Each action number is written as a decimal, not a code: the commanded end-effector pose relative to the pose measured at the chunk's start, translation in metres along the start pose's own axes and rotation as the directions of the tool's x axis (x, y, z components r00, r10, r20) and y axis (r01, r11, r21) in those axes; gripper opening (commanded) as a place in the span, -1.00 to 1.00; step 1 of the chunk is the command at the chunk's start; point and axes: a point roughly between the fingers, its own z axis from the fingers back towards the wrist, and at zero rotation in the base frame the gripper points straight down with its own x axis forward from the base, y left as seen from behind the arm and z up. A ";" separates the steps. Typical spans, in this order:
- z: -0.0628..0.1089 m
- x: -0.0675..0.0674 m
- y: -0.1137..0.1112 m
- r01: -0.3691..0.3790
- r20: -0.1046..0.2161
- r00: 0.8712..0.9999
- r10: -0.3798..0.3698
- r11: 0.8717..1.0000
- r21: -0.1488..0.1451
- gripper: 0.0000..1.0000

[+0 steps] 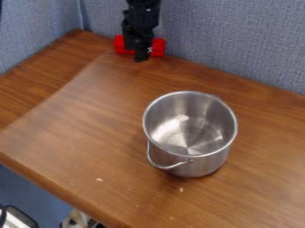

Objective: Move the red object from the metal pot to the table

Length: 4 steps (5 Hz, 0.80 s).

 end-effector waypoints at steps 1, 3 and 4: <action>0.016 -0.003 0.013 -0.020 0.044 0.999 0.018 0.999 0.037 -1.00; 0.030 -0.011 0.002 -0.015 0.052 0.999 0.014 0.999 0.033 -1.00; 0.036 -0.014 -0.001 -0.016 0.059 0.998 0.015 1.000 0.026 -1.00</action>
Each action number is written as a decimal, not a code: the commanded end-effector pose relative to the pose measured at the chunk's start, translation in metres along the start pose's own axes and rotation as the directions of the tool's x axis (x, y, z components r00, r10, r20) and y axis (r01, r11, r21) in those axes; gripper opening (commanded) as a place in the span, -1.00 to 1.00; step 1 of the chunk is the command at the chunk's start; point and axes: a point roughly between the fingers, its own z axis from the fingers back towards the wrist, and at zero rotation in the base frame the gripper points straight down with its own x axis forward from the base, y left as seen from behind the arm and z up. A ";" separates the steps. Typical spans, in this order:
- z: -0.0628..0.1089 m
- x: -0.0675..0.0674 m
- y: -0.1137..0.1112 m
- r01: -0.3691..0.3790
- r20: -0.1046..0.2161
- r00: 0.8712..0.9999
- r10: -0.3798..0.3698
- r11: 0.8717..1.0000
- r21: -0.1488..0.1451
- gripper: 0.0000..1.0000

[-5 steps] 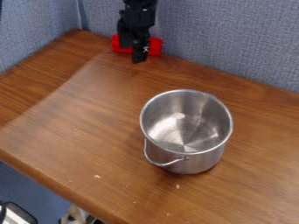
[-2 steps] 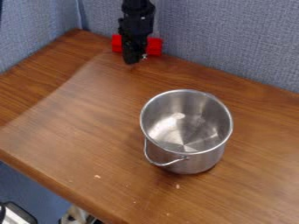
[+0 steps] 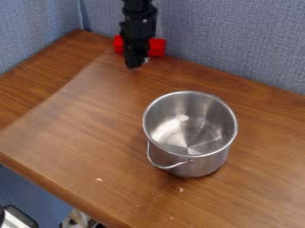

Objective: Move the red object from the metal pot to the table

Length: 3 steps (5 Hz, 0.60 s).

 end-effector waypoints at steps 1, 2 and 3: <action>0.063 -0.004 0.002 -0.007 0.062 0.998 0.001 0.996 0.091 -1.00; 0.097 -0.007 -0.011 -0.036 0.080 0.996 0.026 0.990 0.138 -1.00; 0.101 -0.008 -0.019 -0.032 0.092 0.996 0.020 0.990 0.135 -1.00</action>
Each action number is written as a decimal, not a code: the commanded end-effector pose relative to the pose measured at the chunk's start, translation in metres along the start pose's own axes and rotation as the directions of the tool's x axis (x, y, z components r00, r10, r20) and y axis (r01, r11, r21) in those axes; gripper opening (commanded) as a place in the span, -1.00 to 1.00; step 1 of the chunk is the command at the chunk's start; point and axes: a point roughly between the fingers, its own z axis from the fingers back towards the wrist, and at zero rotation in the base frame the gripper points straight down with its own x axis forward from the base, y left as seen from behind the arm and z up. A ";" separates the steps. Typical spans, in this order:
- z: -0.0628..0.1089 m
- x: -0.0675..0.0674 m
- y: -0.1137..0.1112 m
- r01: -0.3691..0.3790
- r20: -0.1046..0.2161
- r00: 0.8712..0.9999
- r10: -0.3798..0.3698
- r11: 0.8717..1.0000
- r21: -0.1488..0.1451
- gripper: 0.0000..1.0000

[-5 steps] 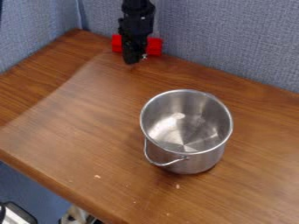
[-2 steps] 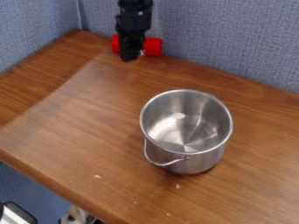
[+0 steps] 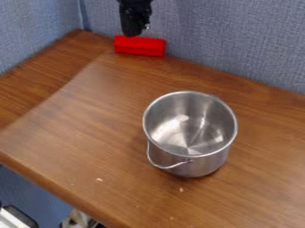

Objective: Move the red object from the metal pot to the table

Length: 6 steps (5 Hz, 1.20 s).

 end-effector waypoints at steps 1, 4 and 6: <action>0.039 0.001 0.002 0.003 0.081 0.997 -0.008 0.998 0.070 1.00; 0.015 0.019 0.030 -0.008 0.108 0.994 0.002 0.998 0.054 1.00; -0.013 0.031 0.045 -0.005 0.125 0.992 0.002 1.000 0.025 1.00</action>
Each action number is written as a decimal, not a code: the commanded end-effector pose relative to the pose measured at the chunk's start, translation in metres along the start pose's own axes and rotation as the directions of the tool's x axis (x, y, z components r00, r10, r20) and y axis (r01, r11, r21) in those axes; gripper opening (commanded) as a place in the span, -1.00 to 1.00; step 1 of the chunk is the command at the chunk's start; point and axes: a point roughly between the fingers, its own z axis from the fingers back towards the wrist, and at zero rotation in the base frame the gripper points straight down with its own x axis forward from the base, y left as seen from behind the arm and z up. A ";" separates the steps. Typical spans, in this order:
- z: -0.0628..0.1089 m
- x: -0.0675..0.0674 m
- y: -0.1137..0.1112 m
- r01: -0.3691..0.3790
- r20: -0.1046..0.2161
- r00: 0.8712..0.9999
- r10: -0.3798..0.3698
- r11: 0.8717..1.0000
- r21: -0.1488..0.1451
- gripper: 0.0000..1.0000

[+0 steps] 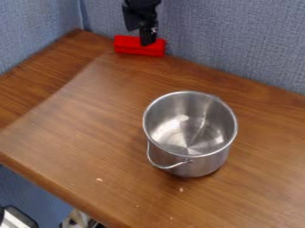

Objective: Move the red object from the metal pot to the table

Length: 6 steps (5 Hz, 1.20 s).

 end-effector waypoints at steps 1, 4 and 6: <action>0.012 0.002 0.015 -0.015 0.044 0.999 0.014 1.000 0.026 1.00; -0.011 -0.004 0.020 -0.033 0.033 0.999 0.033 0.999 -0.020 -1.00; -0.002 -0.012 0.012 -0.031 0.032 0.999 0.032 0.999 -0.030 -1.00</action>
